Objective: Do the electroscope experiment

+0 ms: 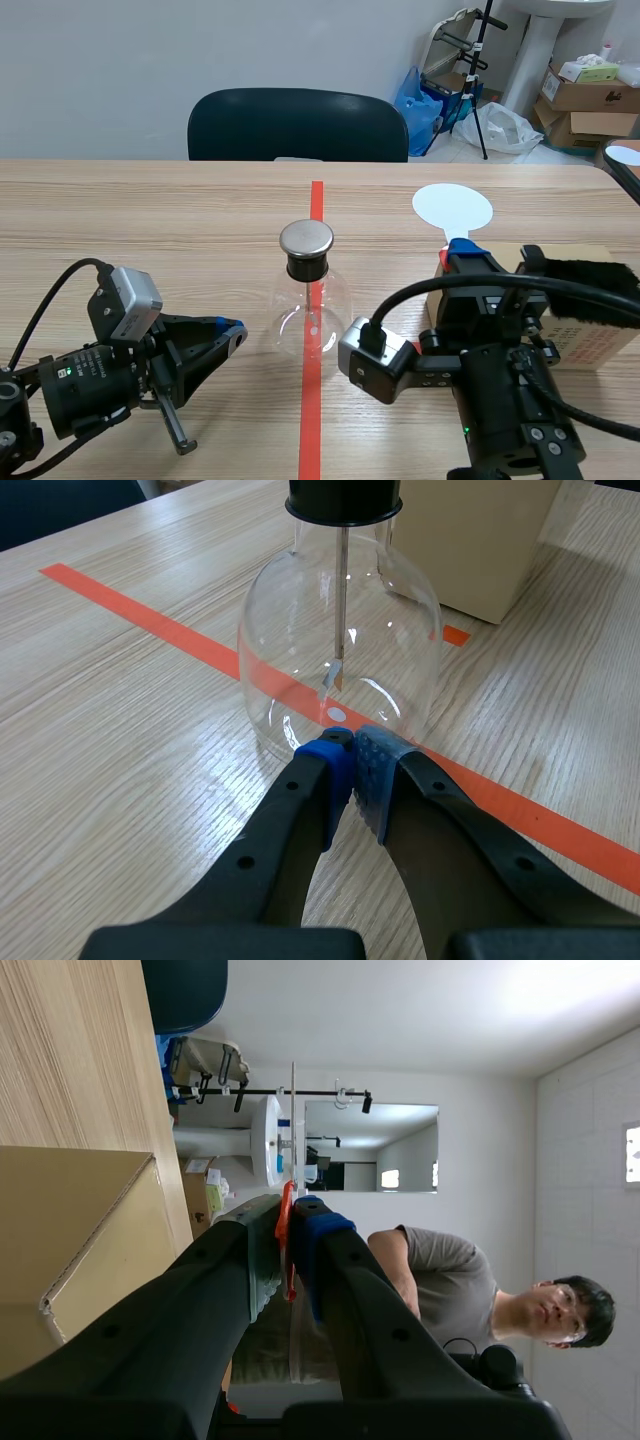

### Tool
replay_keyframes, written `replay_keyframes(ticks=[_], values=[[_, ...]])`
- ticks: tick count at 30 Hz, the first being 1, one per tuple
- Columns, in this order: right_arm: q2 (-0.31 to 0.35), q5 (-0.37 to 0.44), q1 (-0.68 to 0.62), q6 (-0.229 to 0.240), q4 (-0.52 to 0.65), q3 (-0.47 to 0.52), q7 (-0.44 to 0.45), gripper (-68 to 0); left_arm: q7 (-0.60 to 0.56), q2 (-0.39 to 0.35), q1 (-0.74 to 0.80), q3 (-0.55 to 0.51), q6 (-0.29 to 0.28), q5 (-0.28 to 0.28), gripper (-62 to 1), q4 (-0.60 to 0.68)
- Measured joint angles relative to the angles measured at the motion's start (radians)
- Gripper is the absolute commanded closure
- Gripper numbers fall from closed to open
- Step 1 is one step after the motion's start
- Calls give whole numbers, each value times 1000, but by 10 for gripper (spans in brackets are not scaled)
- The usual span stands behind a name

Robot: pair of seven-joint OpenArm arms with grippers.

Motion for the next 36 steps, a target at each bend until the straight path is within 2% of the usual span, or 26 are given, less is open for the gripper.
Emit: replay_keyframes(ticks=[31,36], values=[[0,0,0,0,0,0,0,-9,0,0,0,0,0,0,-32,0],[0,0,-8,-16,0,10,0,-11,0,0,0,0,0,0,-32,0]])
